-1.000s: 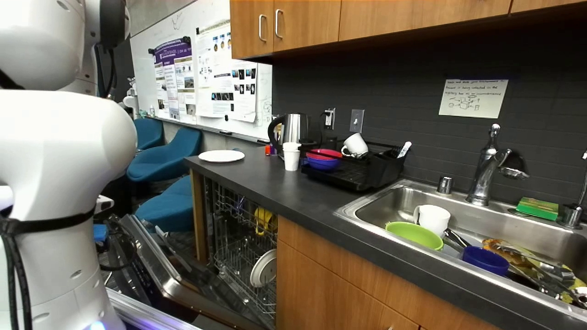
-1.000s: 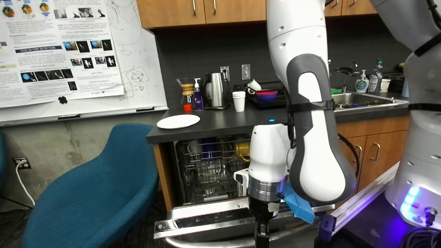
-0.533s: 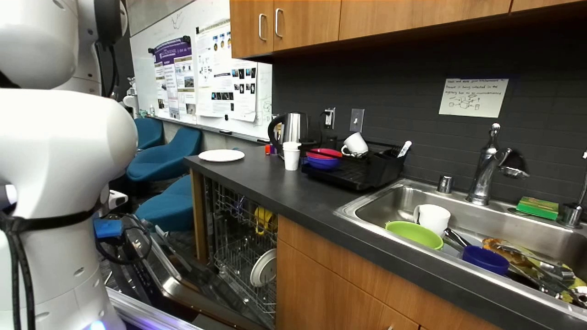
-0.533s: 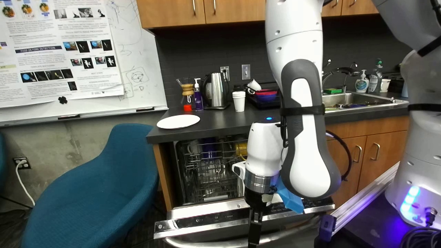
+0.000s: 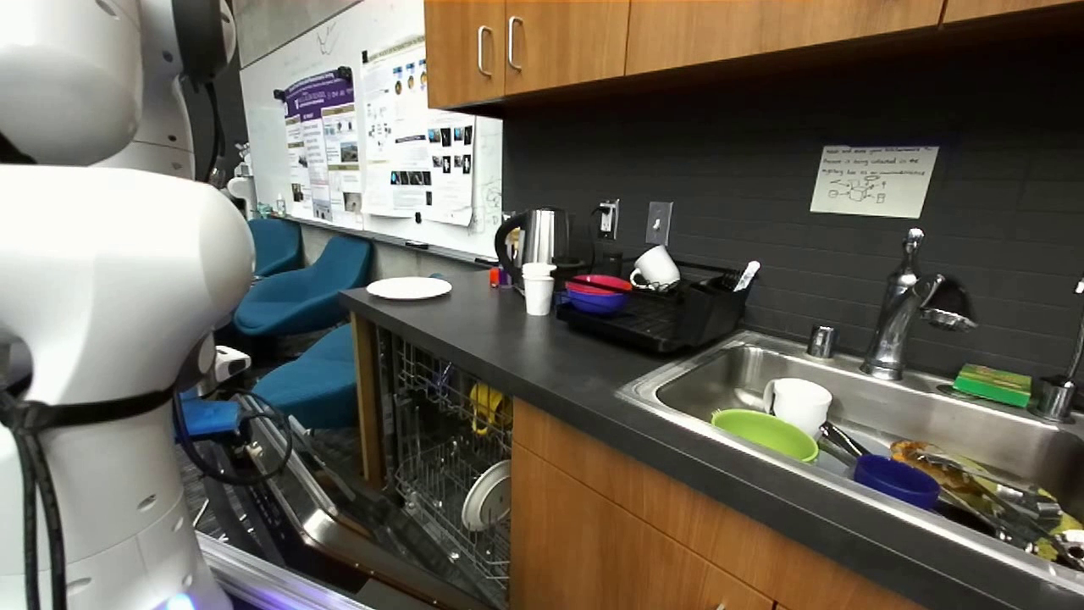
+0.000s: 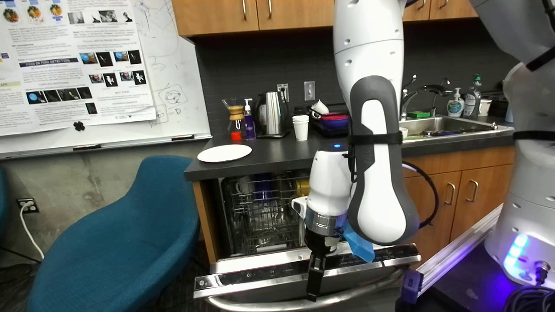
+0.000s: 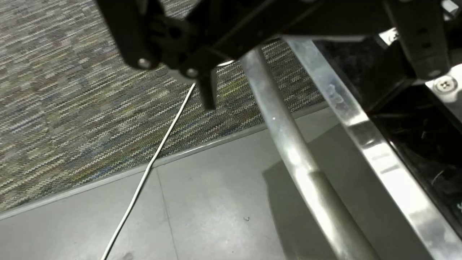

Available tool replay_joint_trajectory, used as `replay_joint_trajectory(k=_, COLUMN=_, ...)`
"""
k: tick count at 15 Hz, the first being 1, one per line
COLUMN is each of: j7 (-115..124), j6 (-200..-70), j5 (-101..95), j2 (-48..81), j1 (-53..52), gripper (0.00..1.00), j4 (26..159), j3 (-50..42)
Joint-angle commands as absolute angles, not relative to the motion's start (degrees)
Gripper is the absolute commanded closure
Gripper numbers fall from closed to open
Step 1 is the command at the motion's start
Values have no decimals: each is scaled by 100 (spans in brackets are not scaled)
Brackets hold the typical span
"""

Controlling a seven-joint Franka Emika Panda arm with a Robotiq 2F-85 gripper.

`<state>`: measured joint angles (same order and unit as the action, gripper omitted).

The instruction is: Close the dishwasher.

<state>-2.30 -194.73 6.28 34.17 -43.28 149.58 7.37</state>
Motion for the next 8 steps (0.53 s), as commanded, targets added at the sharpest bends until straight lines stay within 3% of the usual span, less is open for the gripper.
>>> replay_joint_trajectory(k=1, j7=-202, j6=-19625, j5=617, j2=3415, j1=-4507, gripper=0, j4=14976, j3=466)
replay_joint_trajectory(k=8, j7=-1162, j6=-19919, j5=854, j2=3349, j1=-6199, gripper=0, j4=14971, j3=-1467)
